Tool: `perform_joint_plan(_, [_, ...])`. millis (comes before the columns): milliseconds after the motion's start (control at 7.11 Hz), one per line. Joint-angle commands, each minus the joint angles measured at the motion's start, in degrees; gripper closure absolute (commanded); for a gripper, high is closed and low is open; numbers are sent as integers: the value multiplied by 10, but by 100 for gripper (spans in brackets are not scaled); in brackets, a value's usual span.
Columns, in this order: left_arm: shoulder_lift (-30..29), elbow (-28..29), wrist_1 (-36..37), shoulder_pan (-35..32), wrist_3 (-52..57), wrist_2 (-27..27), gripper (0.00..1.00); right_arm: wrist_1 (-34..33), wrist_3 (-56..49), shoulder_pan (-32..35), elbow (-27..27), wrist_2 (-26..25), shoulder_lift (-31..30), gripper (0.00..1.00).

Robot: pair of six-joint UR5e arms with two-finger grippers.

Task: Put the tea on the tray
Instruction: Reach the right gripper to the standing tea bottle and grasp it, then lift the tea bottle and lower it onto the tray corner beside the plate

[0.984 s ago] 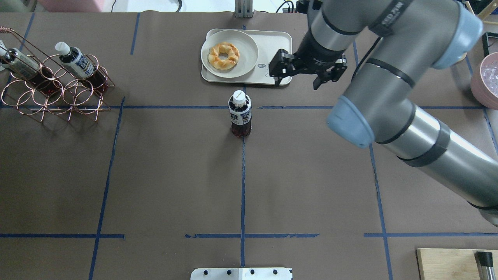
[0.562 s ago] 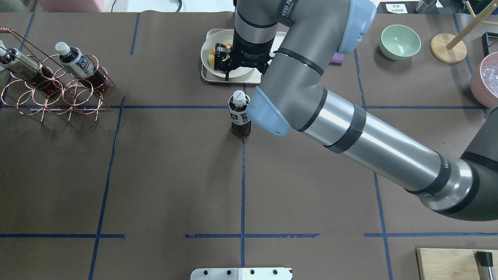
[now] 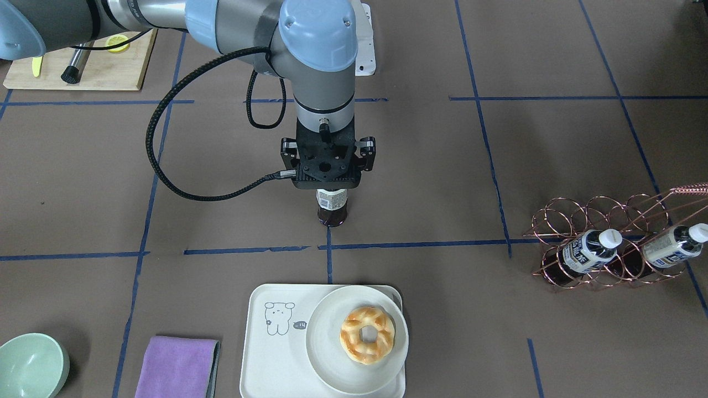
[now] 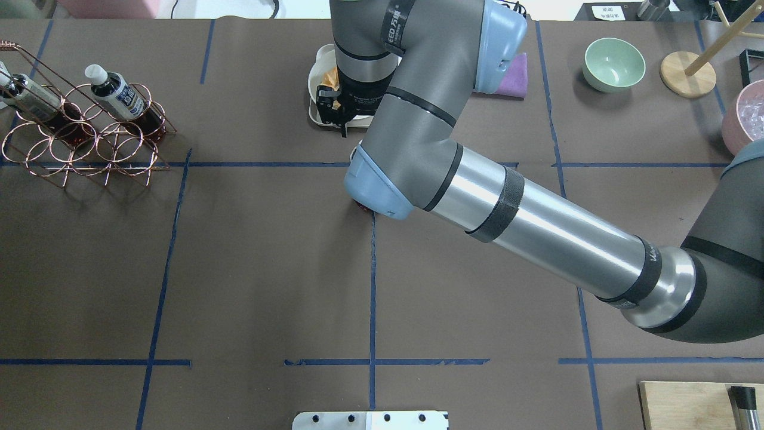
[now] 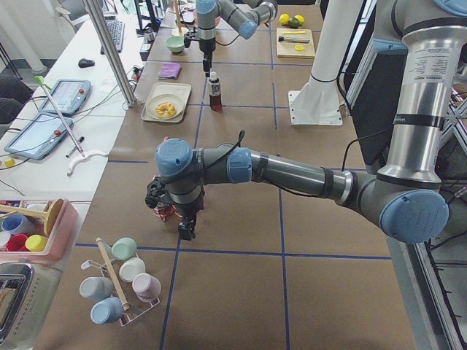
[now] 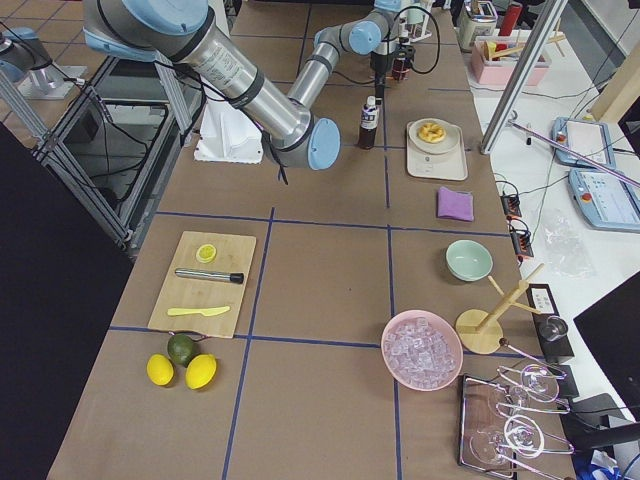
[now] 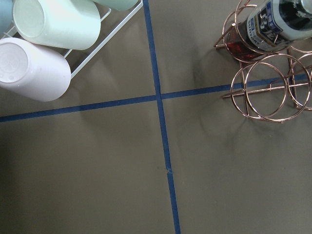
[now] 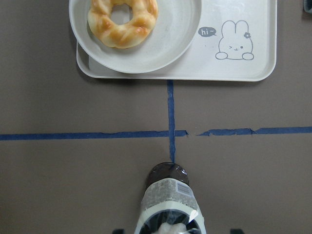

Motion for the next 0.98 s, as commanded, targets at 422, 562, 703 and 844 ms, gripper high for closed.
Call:
perform_joint_plan(422, [0, 1, 0, 0, 0, 0, 0, -8, -4, -21, -2, -24, 2, 47])
perform_joint_plan(562, [0, 0, 0, 1, 0, 0, 0, -11, -4, -21, -2, -24, 2, 55])
perform_joint_plan(703, [0, 0, 0, 0, 0, 0, 0, -15, -4, -20, -2, -27, 6, 68])
perform_joint_plan(844, [0, 0, 0, 0, 0, 0, 0, -14, -4, -20, -2, -38, 8, 84])
